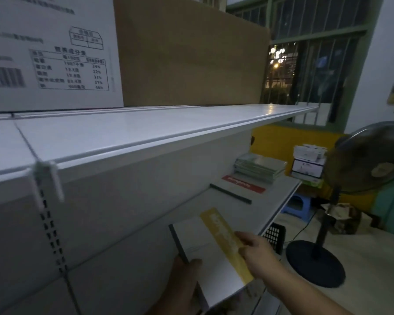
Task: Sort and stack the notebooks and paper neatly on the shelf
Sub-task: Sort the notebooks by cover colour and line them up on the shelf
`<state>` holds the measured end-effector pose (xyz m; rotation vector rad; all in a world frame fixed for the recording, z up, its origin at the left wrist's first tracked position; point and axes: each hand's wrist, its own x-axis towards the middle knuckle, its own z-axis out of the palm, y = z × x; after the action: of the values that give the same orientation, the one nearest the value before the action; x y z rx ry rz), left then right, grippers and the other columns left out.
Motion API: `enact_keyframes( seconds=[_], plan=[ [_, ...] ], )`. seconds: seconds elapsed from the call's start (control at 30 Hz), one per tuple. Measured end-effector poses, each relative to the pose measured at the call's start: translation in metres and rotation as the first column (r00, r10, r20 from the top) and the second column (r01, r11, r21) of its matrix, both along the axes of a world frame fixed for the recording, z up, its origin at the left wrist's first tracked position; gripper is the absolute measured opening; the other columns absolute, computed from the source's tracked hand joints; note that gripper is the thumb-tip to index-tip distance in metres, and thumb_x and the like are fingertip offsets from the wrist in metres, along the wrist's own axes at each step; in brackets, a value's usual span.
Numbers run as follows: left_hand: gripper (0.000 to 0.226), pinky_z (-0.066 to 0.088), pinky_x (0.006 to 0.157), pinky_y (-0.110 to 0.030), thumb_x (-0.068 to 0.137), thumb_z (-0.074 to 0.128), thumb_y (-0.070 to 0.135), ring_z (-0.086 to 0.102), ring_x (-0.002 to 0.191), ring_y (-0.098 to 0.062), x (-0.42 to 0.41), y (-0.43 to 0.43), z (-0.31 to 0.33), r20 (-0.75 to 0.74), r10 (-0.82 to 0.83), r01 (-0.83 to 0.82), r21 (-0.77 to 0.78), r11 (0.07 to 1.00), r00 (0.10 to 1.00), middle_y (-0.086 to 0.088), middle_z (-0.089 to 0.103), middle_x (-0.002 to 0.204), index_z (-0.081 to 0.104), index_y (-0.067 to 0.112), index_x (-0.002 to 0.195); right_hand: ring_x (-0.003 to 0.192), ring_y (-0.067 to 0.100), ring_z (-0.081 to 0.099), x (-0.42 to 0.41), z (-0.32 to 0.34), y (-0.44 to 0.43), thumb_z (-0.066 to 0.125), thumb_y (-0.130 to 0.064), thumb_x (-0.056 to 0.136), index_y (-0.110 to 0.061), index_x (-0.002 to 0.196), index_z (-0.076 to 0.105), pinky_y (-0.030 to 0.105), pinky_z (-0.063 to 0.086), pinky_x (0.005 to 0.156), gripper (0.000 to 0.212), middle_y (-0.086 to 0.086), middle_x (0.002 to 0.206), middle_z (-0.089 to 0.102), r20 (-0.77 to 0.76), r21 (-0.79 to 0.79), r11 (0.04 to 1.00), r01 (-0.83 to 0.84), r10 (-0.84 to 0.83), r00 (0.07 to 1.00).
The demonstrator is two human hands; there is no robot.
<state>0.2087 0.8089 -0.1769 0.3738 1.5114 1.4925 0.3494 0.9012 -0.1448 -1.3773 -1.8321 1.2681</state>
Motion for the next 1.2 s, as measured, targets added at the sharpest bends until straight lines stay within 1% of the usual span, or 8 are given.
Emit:
enact_keyframes(
  seconds=[0.1, 0.27, 0.37, 0.47, 0.67, 0.8, 0.93, 1.2],
  plan=[
    [0.031, 0.048, 0.065, -0.031, 0.08, 0.061, -0.009, 0.058, 0.073, -0.027, -0.003, 0.025, 0.005, -0.108, -0.056, 0.054, -0.025, 0.998, 0.993, -0.017, 0.06, 0.084, 0.057, 0.0, 0.11, 0.091, 0.013, 0.064, -0.001, 0.003, 0.051, 0.048, 0.001, 0.086, -0.025, 0.108, 0.067, 0.032, 0.056, 0.081, 0.039, -0.004, 0.103, 0.067, 0.019, 0.045, 0.997, -0.058, 0.057, 0.998],
    [0.112, 0.053, 0.078, -0.033, 0.045, 0.076, 0.004, 0.059, 0.107, -0.02, 0.015, 0.087, 0.011, -0.338, -0.193, 0.156, -0.133, 0.979, 0.921, -0.002, 0.05, 0.133, 0.03, 0.027, 0.145, 0.096, 0.02, 0.064, -0.012, -0.006, 0.141, 0.041, 0.001, 0.087, -0.017, 0.109, 0.069, 0.031, 0.053, 0.08, 0.041, 0.001, 0.109, 0.067, 0.085, 0.083, 0.986, -0.144, 0.137, 0.987],
    [0.102, 0.041, 0.102, -0.028, 0.058, 0.073, 0.028, 0.042, 0.129, -0.017, 0.026, 0.113, 0.021, -0.661, -0.33, 0.132, -0.331, 0.934, 0.674, 0.006, 0.043, 0.139, 0.019, 0.037, 0.145, 0.096, 0.02, 0.062, -0.023, -0.015, 0.178, 0.041, -0.003, 0.089, -0.009, 0.113, 0.068, 0.029, 0.05, 0.075, 0.036, 0.006, 0.115, 0.066, 0.137, 0.109, 0.98, -0.168, 0.153, 0.979],
    [0.105, 0.028, 0.111, -0.037, 0.069, 0.066, 0.053, 0.026, 0.137, -0.028, 0.02, 0.141, 0.018, -0.723, -0.489, 0.003, -0.559, 0.829, 0.488, 0.002, 0.026, 0.151, 0.004, 0.031, 0.151, 0.071, 0.027, 0.059, -0.037, -0.016, 0.205, 0.044, 0.001, 0.081, 0.008, 0.098, 0.063, 0.04, 0.047, 0.06, 0.026, 0.026, 0.1, 0.066, 0.178, 0.178, 0.958, -0.226, 0.195, 0.965],
    [0.085, 0.024, 0.113, -0.037, 0.078, 0.044, 0.075, 0.017, 0.141, -0.023, 0.02, 0.164, -0.002, -0.81, -0.5, -0.247, -0.574, 0.78, 0.306, 0.007, 0.013, 0.158, 0.017, 0.035, 0.148, 0.11, 0.022, 0.056, -0.051, -0.03, 0.236, 0.037, -0.013, 0.095, -0.007, 0.111, 0.063, 0.029, 0.042, 0.092, 0.031, 0.009, 0.112, 0.061, 0.426, 0.36, 0.817, -0.451, 0.286, 0.858],
    [0.085, 0.021, 0.114, -0.039, 0.077, 0.038, 0.079, 0.013, 0.144, -0.022, 0.018, 0.169, -0.014, -0.821, -0.5, -0.302, -0.568, 0.766, 0.277, 0.008, 0.008, 0.159, 0.016, 0.038, 0.147, 0.102, 0.027, 0.057, -0.054, -0.036, 0.244, 0.044, -0.01, 0.091, 0.003, 0.105, 0.062, 0.036, 0.044, 0.088, 0.027, 0.016, 0.105, 0.062, 0.365, 0.36, 0.841, -0.404, 0.271, 0.891],
    [0.088, 0.023, 0.114, -0.039, 0.074, 0.039, 0.082, 0.014, 0.144, -0.018, 0.016, 0.172, -0.02, -0.831, -0.489, -0.36, -0.556, 0.749, 0.266, 0.012, 0.01, 0.158, 0.017, 0.037, 0.147, 0.066, 0.02, 0.047, -0.058, -0.044, 0.248, 0.043, -0.008, 0.084, -0.008, 0.063, 0.044, 0.024, 0.029, 0.054, 0.02, 0.004, 0.065, 0.045, 0.334, 0.395, 0.845, -0.361, 0.235, 0.913],
    [0.089, 0.022, 0.112, -0.04, 0.071, 0.046, 0.08, 0.014, 0.143, -0.016, 0.017, 0.176, -0.02, -0.836, -0.467, -0.362, -0.547, 0.755, 0.288, 0.015, 0.016, 0.156, 0.021, 0.038, 0.145, 0.091, 0.032, 0.06, -0.051, -0.047, 0.252, 0.051, -0.004, 0.081, 0.01, 0.097, 0.061, 0.043, 0.048, 0.081, 0.024, 0.023, 0.096, 0.064, 0.233, 0.359, 0.865, -0.35, 0.28, 0.931]
  ],
)
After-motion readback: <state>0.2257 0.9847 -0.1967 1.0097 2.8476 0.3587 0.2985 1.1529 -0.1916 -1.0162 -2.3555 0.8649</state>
